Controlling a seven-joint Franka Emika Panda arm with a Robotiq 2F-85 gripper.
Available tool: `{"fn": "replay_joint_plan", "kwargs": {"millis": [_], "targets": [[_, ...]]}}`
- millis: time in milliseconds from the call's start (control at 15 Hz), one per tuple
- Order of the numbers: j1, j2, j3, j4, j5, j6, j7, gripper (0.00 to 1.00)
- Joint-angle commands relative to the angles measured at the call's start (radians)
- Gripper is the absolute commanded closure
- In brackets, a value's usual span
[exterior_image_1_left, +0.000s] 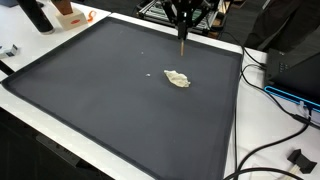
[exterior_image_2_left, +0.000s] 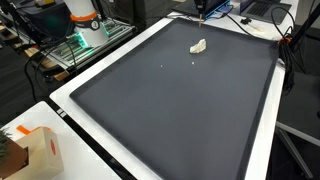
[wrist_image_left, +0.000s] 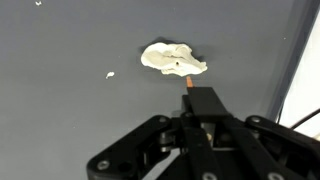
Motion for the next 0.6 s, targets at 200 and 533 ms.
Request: {"fn": "replay_joint_plan", "kwargs": {"millis": [200,533], "targets": [[0.000,-0.010,0.003,0.002,-0.024,-0.018,0.010,0.87],[0.012,-0.009,-0.007,0.006,-0.124,-0.029,0.143,0.97]]}}
